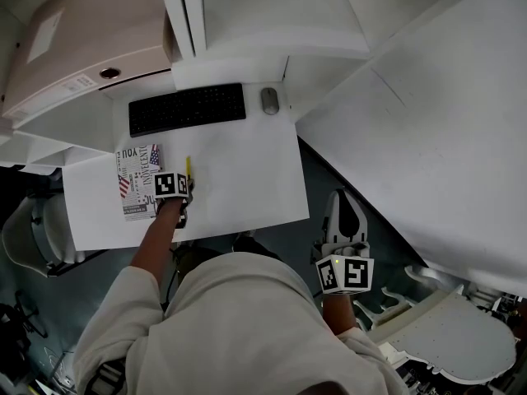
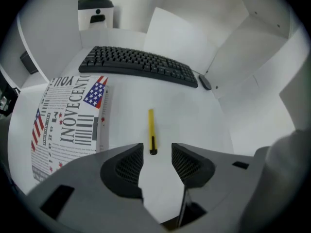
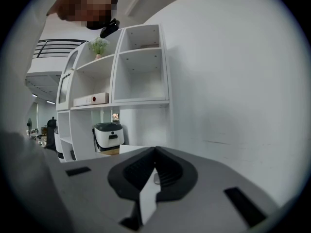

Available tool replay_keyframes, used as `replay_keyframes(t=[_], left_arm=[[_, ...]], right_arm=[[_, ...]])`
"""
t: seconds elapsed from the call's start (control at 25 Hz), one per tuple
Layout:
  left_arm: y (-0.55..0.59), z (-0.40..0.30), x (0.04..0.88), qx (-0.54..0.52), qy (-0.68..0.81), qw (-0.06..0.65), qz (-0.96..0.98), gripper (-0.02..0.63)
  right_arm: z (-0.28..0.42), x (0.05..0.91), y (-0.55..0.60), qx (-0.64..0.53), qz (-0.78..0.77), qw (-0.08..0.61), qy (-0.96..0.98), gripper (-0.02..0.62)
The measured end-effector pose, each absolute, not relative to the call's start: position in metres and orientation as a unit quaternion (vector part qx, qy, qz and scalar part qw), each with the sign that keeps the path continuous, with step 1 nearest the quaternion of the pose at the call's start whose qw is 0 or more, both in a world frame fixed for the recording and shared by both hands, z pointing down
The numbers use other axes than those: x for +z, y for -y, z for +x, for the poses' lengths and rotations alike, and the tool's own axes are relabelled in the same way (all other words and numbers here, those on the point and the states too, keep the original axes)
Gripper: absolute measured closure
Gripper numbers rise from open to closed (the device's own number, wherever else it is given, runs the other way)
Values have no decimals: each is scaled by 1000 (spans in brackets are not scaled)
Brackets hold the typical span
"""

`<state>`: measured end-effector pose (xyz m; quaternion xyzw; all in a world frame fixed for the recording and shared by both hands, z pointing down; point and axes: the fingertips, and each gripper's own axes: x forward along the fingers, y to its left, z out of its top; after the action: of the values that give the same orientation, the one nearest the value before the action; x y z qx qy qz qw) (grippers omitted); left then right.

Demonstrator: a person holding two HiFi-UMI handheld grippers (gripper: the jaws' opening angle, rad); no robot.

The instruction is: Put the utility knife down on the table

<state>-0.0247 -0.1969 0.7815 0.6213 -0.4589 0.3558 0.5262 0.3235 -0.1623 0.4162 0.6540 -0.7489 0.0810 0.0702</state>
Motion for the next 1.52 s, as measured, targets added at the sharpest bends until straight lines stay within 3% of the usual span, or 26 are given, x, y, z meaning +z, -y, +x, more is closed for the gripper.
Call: replay_keyframes(t=[0.4,0.96,1.16,1.52], left_arm=[[226,-14,701,263,456,430,733,442],[239,0,552,144,427,228,863,450],[232,-3,507,116,414,150,890,465],[225,-25,434,52,408,69,909,522]], right_arm=[[305,401,143,64,667,65,739,592],[270,382,104,43,686,57,724,592],[261,375,90,35,699,51,713,592],[243,360,60,17,727,37,685,592]])
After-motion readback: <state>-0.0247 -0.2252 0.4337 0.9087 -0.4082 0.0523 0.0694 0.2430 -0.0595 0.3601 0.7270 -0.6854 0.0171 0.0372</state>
